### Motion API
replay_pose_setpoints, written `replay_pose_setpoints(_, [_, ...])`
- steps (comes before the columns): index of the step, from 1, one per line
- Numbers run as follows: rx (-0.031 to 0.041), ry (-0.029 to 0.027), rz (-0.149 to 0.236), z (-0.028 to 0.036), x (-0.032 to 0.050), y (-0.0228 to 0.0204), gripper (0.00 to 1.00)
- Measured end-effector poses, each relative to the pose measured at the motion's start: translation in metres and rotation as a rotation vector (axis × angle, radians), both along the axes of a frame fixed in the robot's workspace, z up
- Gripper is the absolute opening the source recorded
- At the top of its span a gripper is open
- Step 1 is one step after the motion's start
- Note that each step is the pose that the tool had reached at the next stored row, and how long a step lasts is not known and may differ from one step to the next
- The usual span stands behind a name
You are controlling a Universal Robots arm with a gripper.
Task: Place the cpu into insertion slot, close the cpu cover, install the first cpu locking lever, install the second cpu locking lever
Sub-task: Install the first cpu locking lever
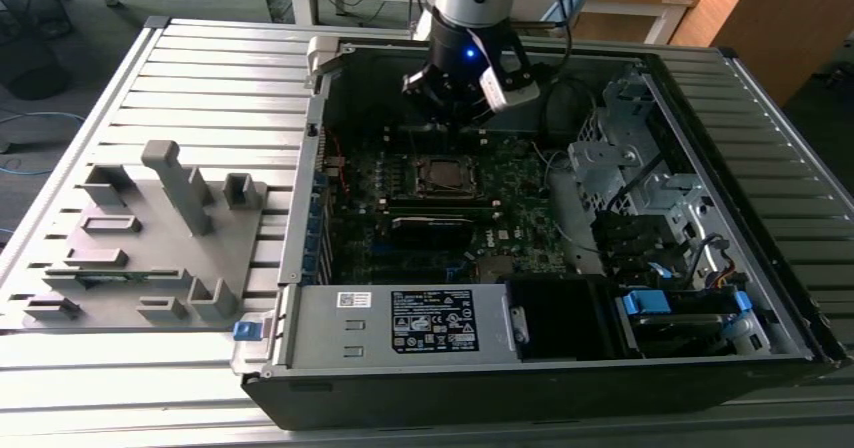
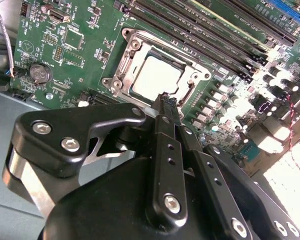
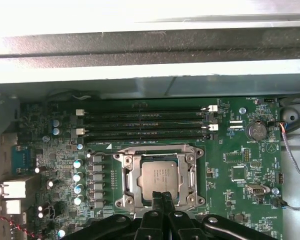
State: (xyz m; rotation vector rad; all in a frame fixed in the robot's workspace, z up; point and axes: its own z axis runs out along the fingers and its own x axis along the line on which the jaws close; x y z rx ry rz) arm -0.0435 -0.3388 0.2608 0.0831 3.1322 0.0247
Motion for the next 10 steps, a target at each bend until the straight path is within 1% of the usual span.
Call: replay_pose_setpoints(10, [0.0, 0.0, 0.0, 0.0023, 0.0, 0.0, 0.11])
